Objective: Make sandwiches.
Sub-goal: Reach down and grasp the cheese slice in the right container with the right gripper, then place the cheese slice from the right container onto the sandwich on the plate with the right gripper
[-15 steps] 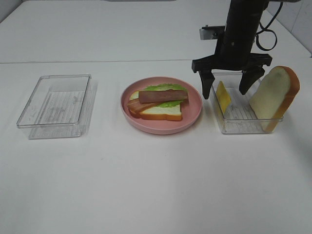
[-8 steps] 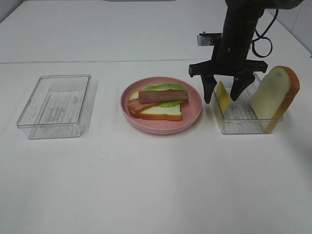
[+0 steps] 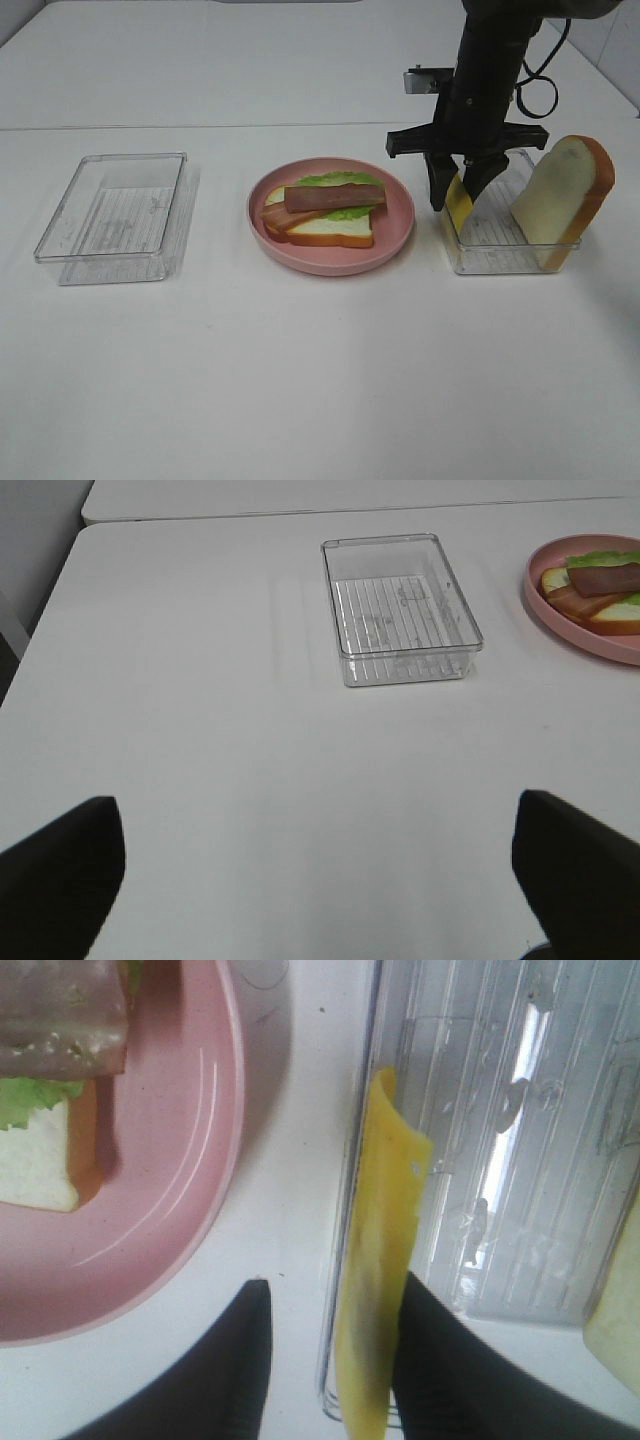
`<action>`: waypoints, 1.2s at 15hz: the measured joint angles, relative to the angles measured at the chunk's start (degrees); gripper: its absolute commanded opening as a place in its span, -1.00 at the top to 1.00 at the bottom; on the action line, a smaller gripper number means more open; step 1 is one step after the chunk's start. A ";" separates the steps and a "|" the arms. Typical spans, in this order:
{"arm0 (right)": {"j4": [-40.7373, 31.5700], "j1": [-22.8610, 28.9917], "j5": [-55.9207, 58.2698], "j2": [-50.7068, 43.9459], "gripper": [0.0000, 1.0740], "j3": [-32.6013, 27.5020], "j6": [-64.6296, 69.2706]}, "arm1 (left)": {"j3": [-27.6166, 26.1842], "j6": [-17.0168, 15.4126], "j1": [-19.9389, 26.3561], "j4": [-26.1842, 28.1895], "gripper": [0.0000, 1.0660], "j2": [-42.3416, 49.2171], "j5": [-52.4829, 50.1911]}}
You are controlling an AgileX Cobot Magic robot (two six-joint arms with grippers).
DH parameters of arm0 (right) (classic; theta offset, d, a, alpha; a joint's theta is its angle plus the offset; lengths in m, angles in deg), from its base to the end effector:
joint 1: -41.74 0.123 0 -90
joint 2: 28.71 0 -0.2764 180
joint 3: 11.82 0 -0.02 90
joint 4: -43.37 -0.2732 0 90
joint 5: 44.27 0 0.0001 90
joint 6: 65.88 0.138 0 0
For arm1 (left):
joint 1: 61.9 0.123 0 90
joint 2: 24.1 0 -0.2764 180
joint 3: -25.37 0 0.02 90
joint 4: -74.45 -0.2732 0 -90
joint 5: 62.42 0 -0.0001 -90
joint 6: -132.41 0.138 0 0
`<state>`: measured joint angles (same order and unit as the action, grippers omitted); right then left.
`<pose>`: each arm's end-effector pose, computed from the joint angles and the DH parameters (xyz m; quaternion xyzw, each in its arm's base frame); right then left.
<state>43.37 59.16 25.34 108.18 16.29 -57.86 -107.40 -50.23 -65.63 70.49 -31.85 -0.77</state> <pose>0.4491 0.1409 0.1049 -0.0819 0.9965 0.0031 0.0137 0.0620 0.0044 0.2717 0.0061 0.8504 0.0053 0.5260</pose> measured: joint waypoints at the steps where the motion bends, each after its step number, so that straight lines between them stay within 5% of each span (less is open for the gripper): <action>1: 0.00 0.00 0.00 0.00 0.38 0.00 0.00 | 0.00 0.00 0.00 0.00 -0.83 0.00 0.00; 7: 0.00 0.00 0.00 0.00 0.66 0.00 0.00 | 0.00 0.00 0.00 0.00 -0.83 0.00 0.00; 10: 0.34 0.00 0.00 0.00 1.00 0.00 0.00 | 0.00 0.00 0.00 0.00 -0.83 0.00 0.00; 18: -2.86 0.00 -0.74 -10.14 1.00 0.00 -1.55 | 0.00 0.00 0.00 0.00 -0.83 0.00 0.00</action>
<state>40.51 59.16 24.60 98.04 16.29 -59.40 -107.40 -50.23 -65.63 70.49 -31.85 -0.77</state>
